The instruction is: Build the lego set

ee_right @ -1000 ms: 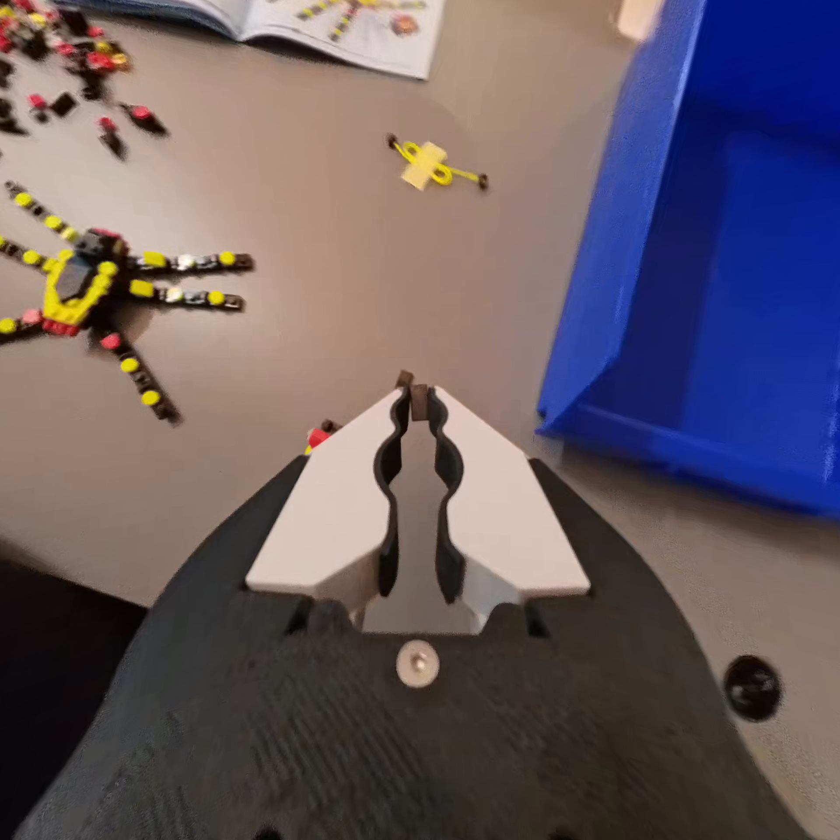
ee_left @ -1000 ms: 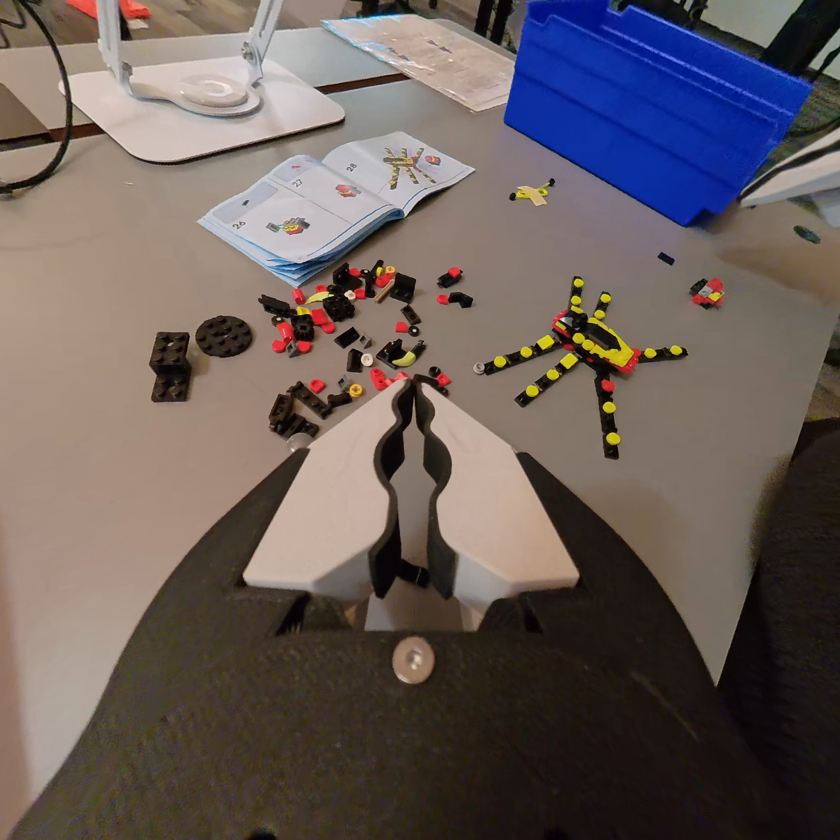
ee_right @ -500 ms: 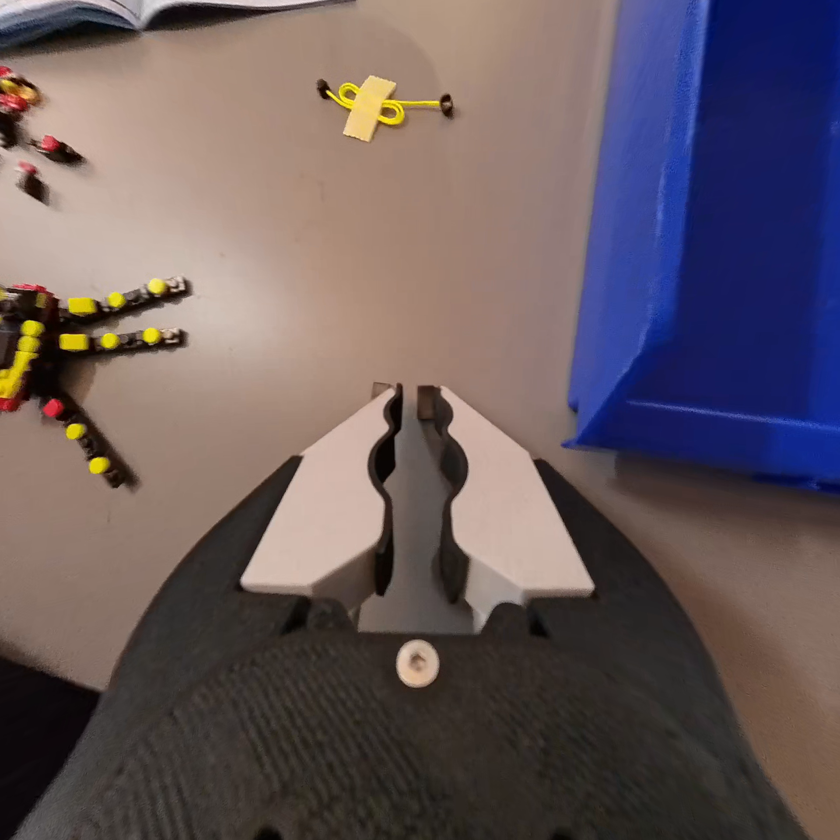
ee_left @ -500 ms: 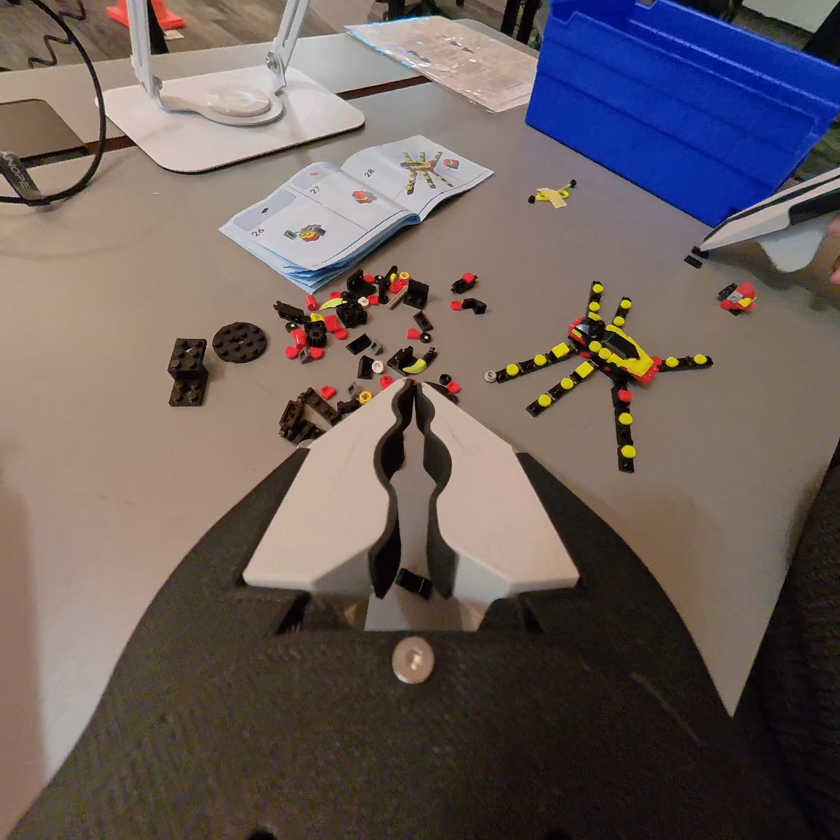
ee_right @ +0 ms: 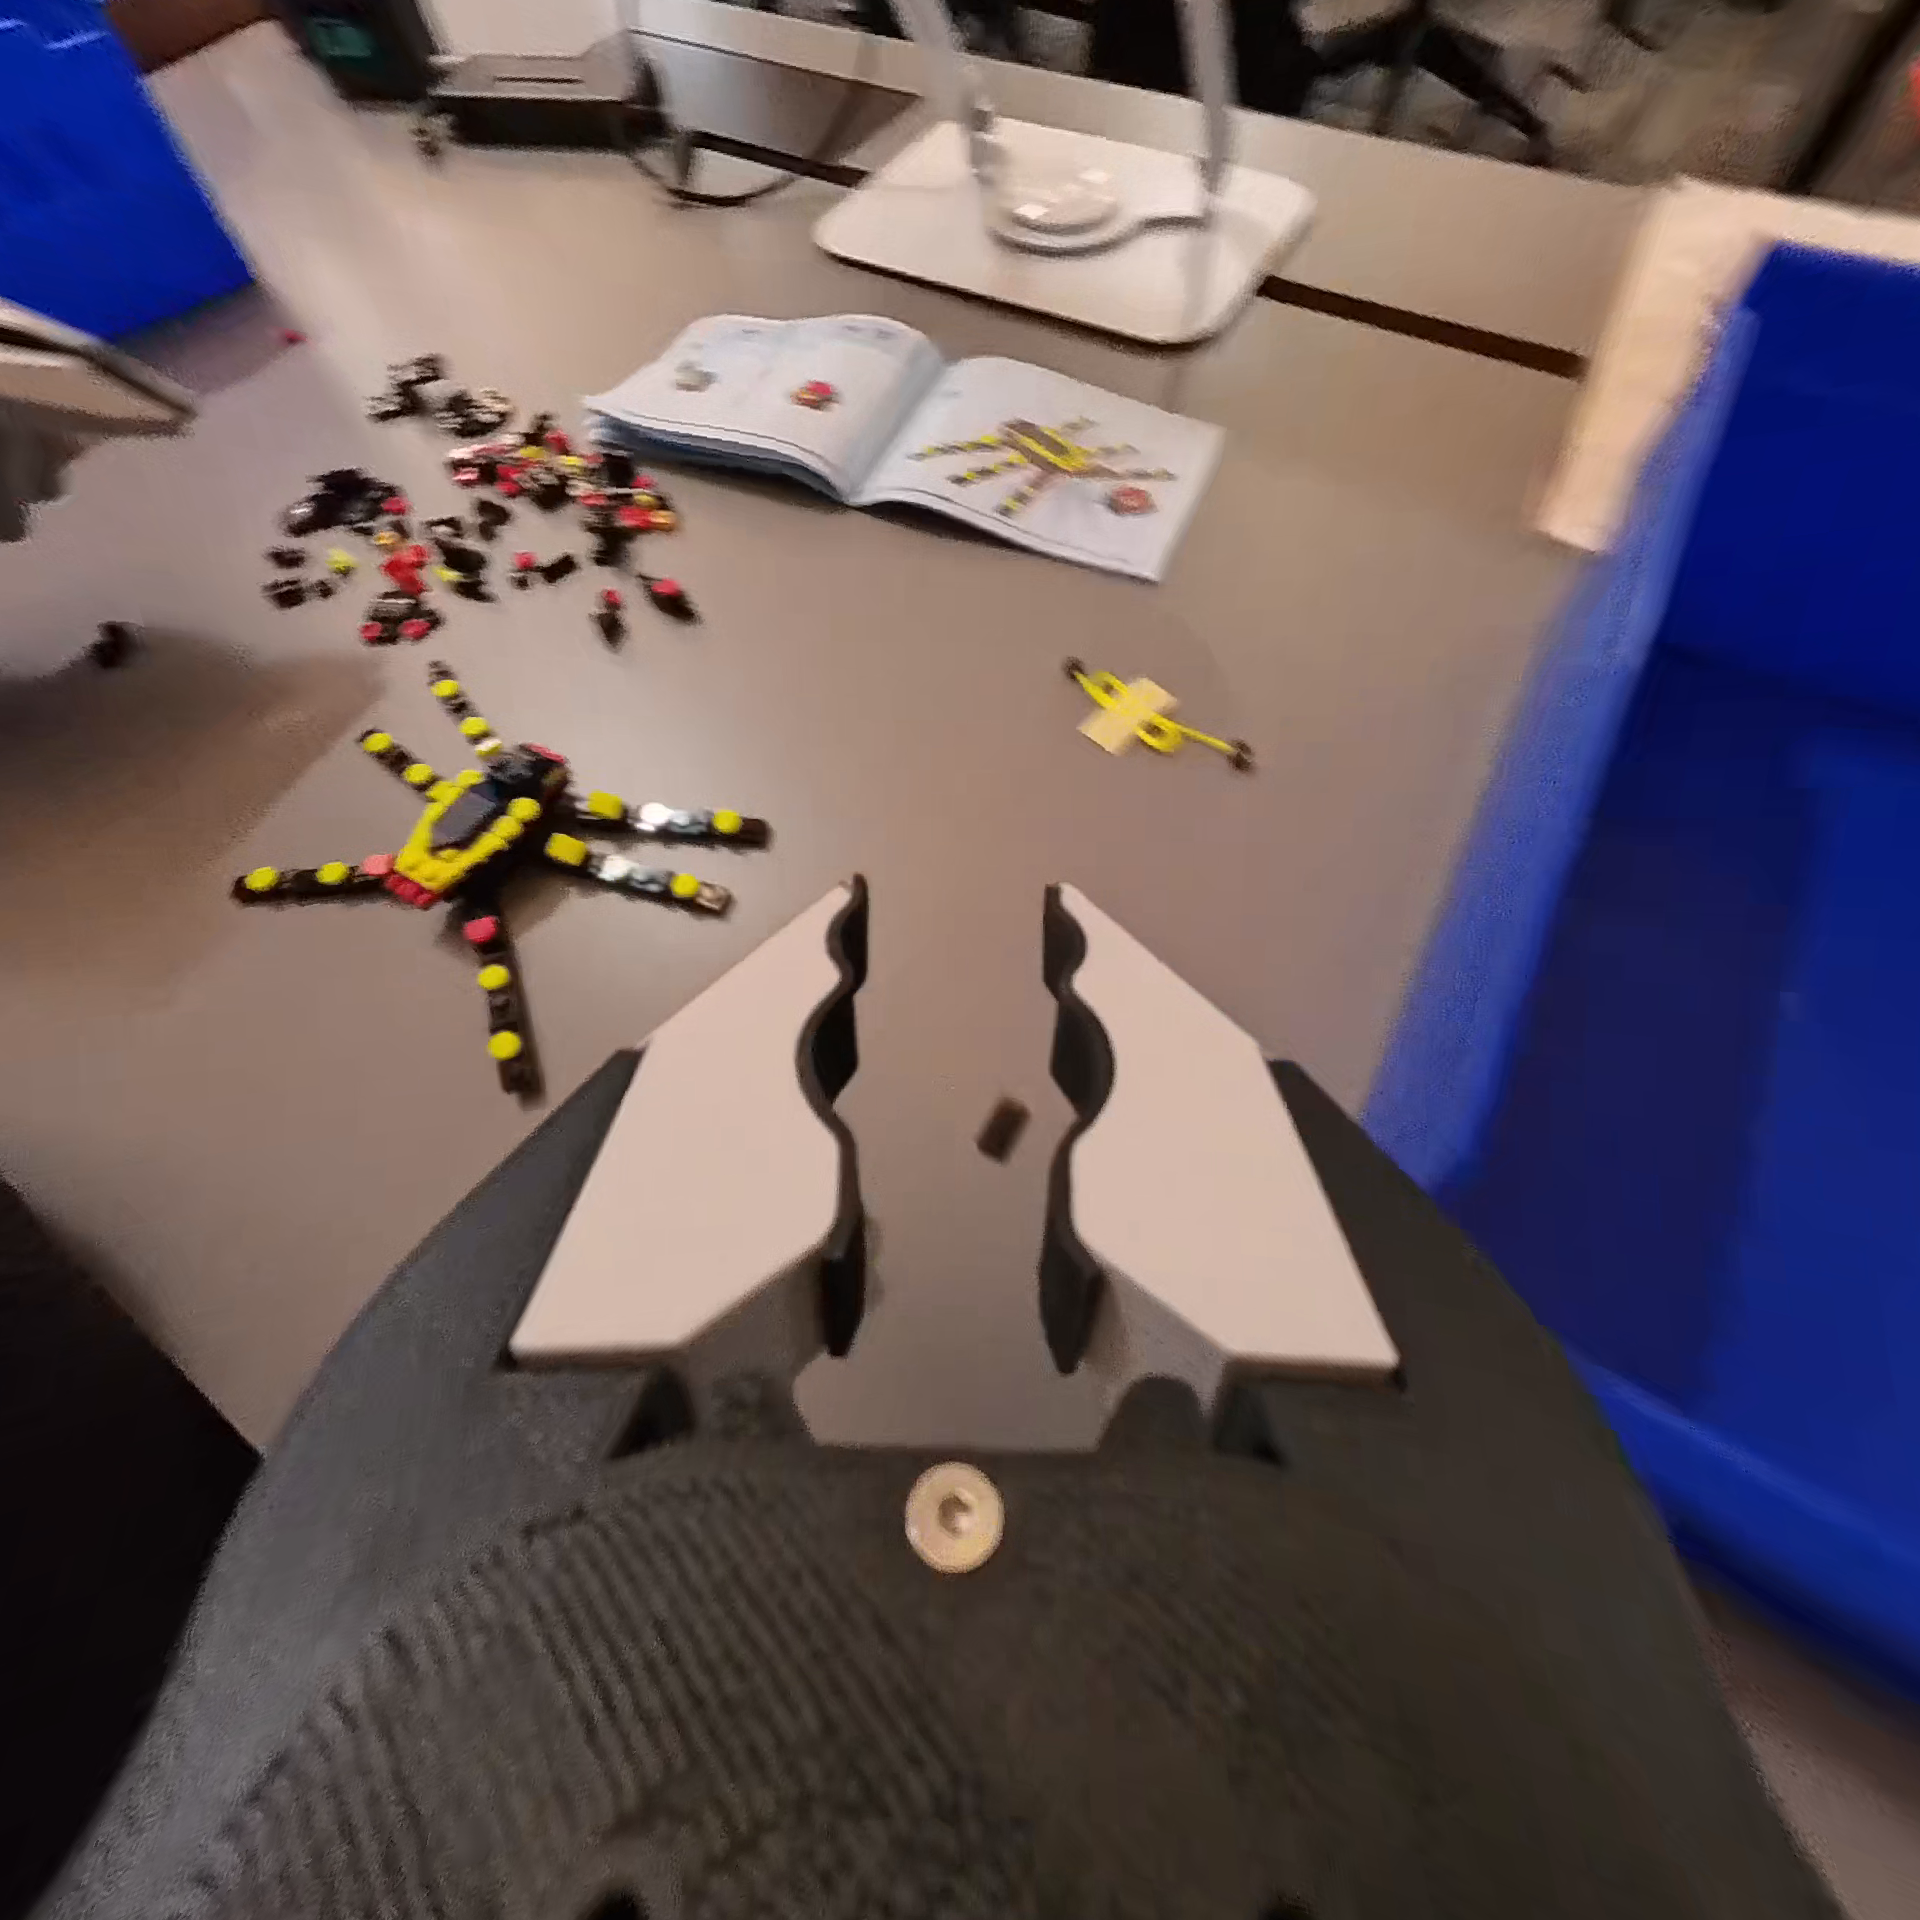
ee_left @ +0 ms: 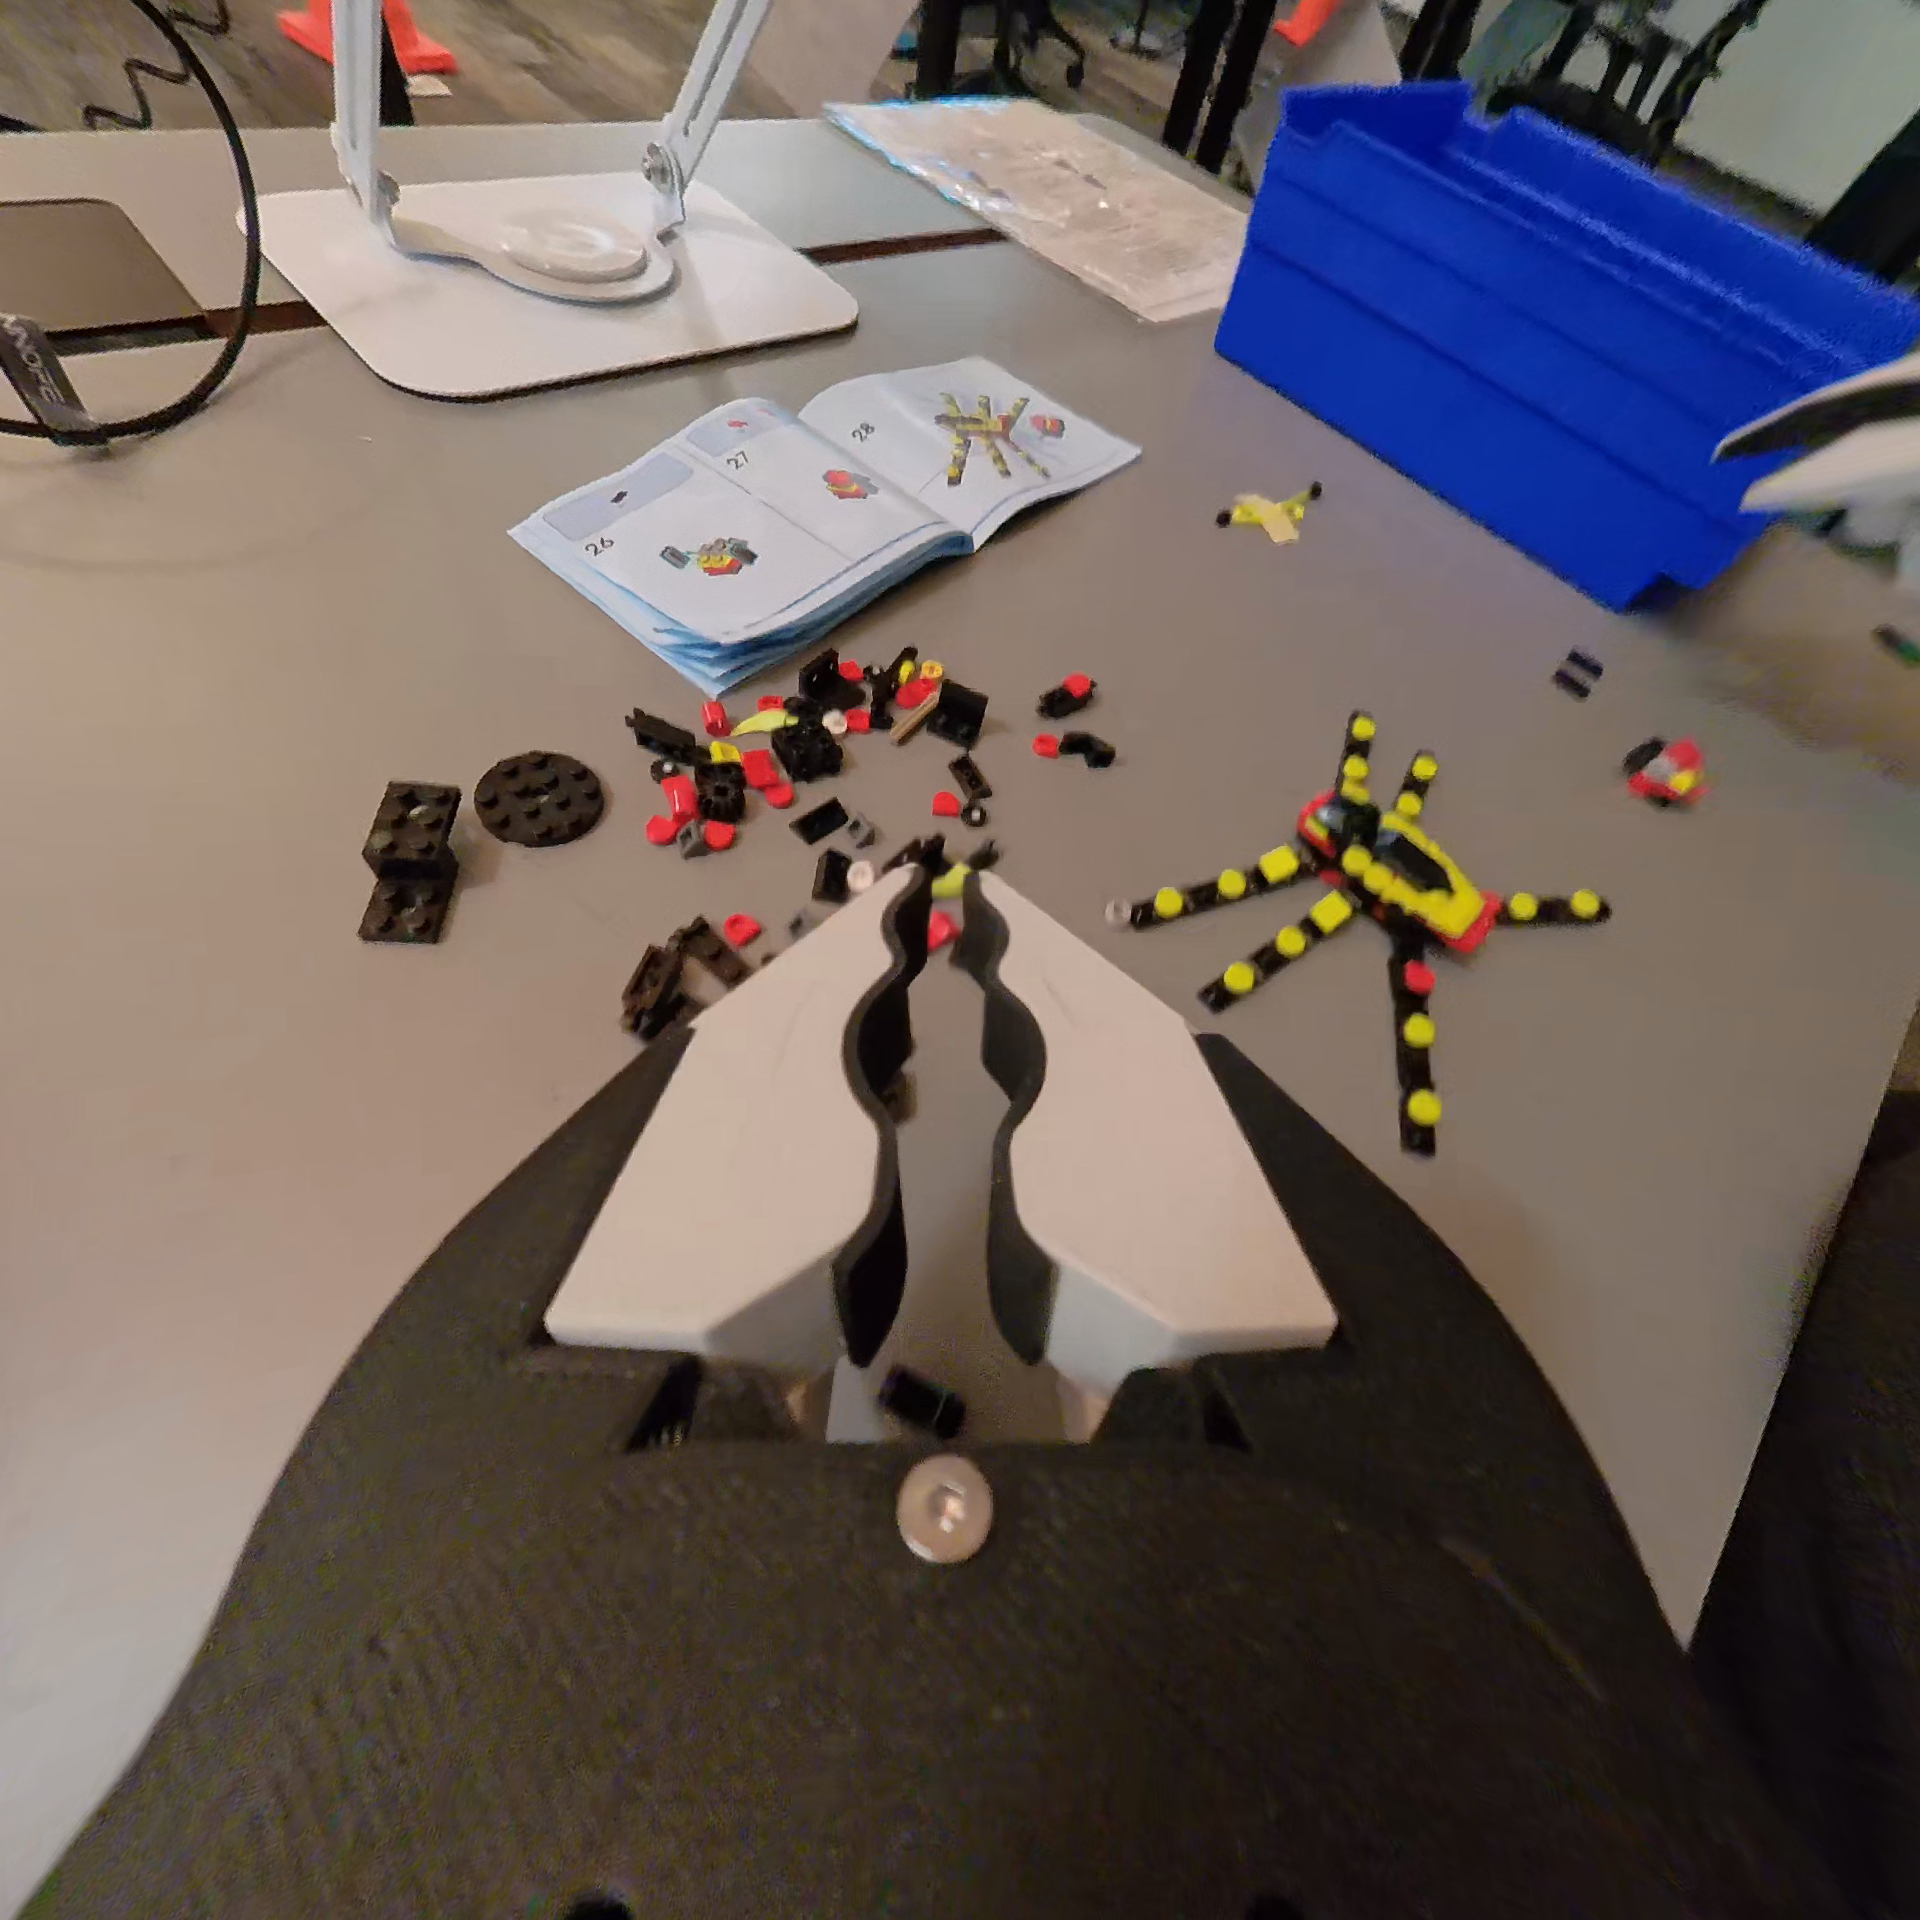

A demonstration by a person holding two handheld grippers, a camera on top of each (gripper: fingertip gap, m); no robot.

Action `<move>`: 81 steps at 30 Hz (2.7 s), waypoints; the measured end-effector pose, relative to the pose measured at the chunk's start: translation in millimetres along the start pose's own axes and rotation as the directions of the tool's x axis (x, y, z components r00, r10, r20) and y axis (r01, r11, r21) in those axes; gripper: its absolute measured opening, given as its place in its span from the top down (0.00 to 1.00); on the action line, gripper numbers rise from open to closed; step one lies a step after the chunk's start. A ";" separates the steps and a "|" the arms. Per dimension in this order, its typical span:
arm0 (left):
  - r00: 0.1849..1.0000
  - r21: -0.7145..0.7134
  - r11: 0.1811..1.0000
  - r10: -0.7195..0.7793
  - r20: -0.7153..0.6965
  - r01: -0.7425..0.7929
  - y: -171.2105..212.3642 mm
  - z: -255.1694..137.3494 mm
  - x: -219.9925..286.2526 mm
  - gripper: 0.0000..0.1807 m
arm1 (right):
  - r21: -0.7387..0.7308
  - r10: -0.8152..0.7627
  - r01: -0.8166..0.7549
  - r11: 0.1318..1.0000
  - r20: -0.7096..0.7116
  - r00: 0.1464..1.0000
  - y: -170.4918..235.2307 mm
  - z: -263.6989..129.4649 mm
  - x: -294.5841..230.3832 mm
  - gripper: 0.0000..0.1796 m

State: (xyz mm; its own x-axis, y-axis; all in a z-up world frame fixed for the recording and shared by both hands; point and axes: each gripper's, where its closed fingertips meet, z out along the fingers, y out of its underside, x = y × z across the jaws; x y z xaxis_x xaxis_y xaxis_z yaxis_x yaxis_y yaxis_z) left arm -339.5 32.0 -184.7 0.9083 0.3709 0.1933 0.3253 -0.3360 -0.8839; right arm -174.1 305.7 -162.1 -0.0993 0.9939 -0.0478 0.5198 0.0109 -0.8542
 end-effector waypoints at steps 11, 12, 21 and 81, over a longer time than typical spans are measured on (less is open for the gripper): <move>0.993 -0.185 0.983 0.013 0.114 0.009 -28.5 98.8 10.5 0.33 | 0.028 -0.370 0.369 0.929 0.132 0.920 -77.1 132.3 -66.4 0.16; 0.988 -0.237 0.971 0.026 0.150 0.011 -19.1 101.6 6.7 0.33 | 0.004 -0.378 0.381 0.925 0.130 0.917 -69.7 138.5 -69.3 0.19; 0.989 -0.036 0.992 0.121 0.088 -0.119 -33.6 75.5 3.9 0.98 | 0.331 -0.400 0.354 0.874 0.078 0.913 -80.1 108.4 -62.9 0.98; 0.892 -0.212 0.971 0.188 0.412 -0.106 -3.9 86.0 -45.4 0.52 | 0.406 -0.583 0.441 0.800 0.357 0.729 -55.1 86.3 -228.7 0.52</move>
State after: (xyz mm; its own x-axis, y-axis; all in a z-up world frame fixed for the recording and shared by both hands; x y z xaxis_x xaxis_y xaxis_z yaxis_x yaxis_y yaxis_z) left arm -404.6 90.9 -226.6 0.7626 0.6244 -0.1689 0.2753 -0.5496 -0.7888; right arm -253.3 68.4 -148.9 -0.6790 0.6793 0.2785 0.0275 0.4026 -0.9149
